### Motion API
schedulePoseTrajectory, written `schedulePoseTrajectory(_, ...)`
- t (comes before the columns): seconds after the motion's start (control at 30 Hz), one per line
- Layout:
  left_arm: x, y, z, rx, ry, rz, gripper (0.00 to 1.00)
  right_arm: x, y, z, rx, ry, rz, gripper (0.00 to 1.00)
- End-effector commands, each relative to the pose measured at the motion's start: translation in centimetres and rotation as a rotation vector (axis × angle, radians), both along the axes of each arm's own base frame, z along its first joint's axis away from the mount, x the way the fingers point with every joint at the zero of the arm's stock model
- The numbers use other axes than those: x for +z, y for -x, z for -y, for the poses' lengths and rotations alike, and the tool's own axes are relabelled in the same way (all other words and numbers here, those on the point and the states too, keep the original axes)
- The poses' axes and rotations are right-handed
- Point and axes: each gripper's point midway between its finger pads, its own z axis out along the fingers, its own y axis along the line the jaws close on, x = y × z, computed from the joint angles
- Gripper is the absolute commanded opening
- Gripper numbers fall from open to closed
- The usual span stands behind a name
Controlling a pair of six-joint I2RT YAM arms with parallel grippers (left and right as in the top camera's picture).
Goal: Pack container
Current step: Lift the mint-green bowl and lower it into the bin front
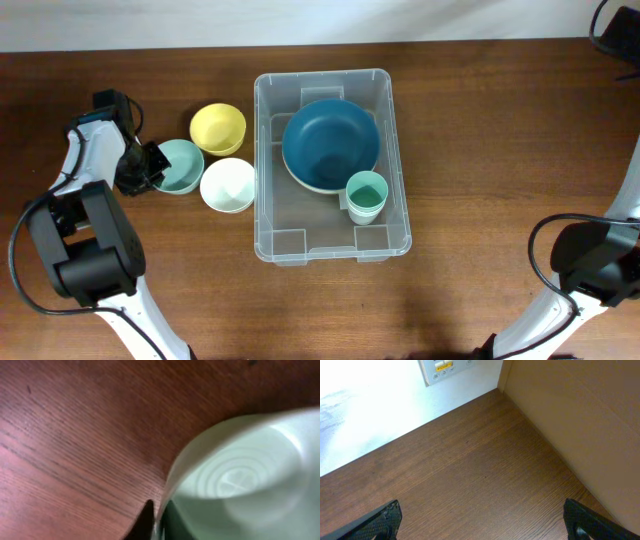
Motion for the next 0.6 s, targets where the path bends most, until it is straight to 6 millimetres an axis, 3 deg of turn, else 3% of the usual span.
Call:
schedulePoseTrajectory(0.0, -0.5, 1.8, -1.9, 0.034, -0.05, -0.068, 0.01, 1.1, 0.1, 0.2, -0.013, 0.015, 0.023, 0.99)
schedulePoseTrajectory(0.17, 0.8, 3.4, -3.4, 0.076, -0.049, -0.105, 0.01, 1.1, 0.1, 0.2, -0.013, 0.015, 0.023, 0.99)
schedulePoseTrajectory(0.33, 5.1, 2.3, -3.3, 0.073, -0.052, -0.013, 0.01, 1.1, 0.1, 0.2, -0.013, 0.015, 0.023, 0.99)
schedulePoseTrajectory(0.43, 9.0, 0.5, -1.2, 0.025, -0.018, 0.115, 0.01, 1.1, 0.1, 0.2, -0.013, 0.015, 0.023, 0.99)
schedulePoseTrajectory(0.57, 13.9, -1.2, 3.1, -0.096, 0.017, 0.272, 0.0, 1.1, 0.1, 0.2, -0.013, 0.015, 0.023, 0.99)
